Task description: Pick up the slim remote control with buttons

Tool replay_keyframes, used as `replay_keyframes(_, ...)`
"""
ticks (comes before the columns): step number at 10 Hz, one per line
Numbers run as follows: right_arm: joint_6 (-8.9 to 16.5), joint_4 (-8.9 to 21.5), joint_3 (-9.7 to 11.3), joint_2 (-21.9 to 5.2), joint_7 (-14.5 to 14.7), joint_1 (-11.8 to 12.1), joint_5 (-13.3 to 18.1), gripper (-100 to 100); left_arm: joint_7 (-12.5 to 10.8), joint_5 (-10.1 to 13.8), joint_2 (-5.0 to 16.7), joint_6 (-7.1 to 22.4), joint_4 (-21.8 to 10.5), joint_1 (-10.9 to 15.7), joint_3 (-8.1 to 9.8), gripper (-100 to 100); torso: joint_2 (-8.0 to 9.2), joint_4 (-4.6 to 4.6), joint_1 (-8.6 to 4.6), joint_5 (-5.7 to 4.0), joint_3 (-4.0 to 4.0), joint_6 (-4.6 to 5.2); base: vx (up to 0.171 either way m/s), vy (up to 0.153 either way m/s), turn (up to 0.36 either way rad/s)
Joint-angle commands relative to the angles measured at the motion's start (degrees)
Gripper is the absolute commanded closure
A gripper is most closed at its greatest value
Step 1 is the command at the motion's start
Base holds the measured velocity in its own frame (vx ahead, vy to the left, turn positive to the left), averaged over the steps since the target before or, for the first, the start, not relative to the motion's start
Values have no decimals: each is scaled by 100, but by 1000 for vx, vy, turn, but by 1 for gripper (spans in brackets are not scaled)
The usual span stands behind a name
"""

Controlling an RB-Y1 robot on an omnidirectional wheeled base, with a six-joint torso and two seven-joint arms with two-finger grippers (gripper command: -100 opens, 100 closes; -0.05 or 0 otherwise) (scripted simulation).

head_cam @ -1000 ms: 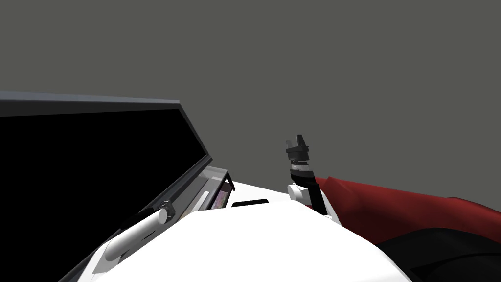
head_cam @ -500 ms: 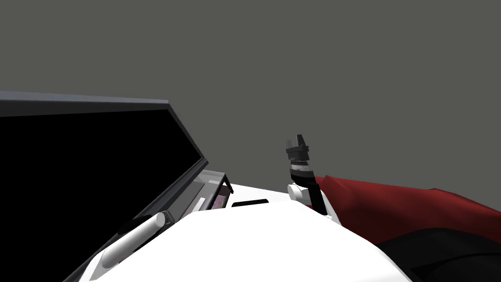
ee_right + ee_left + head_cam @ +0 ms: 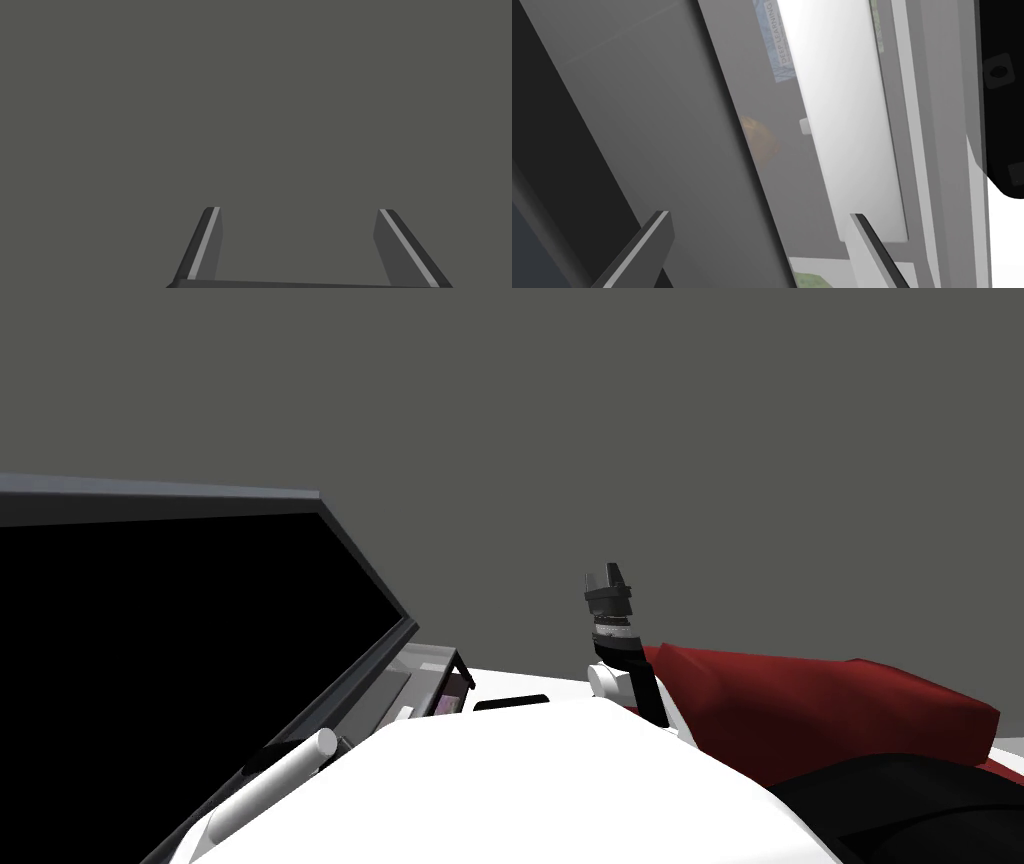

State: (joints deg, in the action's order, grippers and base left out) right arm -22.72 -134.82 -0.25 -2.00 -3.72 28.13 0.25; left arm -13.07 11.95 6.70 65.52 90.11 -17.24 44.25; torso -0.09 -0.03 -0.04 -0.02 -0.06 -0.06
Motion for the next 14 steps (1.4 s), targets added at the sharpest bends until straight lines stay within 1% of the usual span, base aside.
replay_keyframes(1,0,0,0,0,0,0,0,0,-25,40,8,39,-199,33,68,-100,0,0,0,0,0,0,32,21,-57)
replay_keyframes(4,0,0,0,0,0,0,0,0,-263,64,-155,480,-670,170,337,-100,-1,0,7,2,-1,0,48,44,-118)
replay_keyframes(5,0,0,0,0,0,0,0,0,-263,64,-155,480,-670,170,337,-100,-3,-1,14,3,-2,-1,33,43,-21)
replay_keyframes(6,0,0,-1,0,0,0,0,0,-385,73,-267,683,-909,240,470,-100,3,0,8,1,1,-3,37,60,-109)
replay_keyframes(8,0,0,-1,-1,0,0,0,0,-492,75,-397,841,-1117,301,586,-100,0,0,21,4,0,-2,46,88,-88)
replay_keyframes(9,0,0,-1,-1,0,0,0,0,-413,96,-359,729,-1075,253,551,-100,0,0,24,5,0,-2,17,40,-16)
replay_keyframes(10,0,0,-1,0,0,0,0,0,-430,92,-367,742,-1094,261,556,0,7,1,9,2,3,-3,3,8,1)
replay_keyframes(11,0,0,0,0,0,0,0,0,-431,75,-377,560,-1269,283,488,-100,13,2,-3,-1,7,-3,11,19,47)
replay_keyframes(12,0,0,0,0,0,0,0,0,-432,69,-380,499,-1328,291,466,-100,12,2,-3,-1,7,-4,15,27,38)
replay_keyframes(14,0,0,0,0,0,0,0,0,-436,45,-395,258,-1564,321,376,-100,11,2,1,0,6,-3,13,28,33)
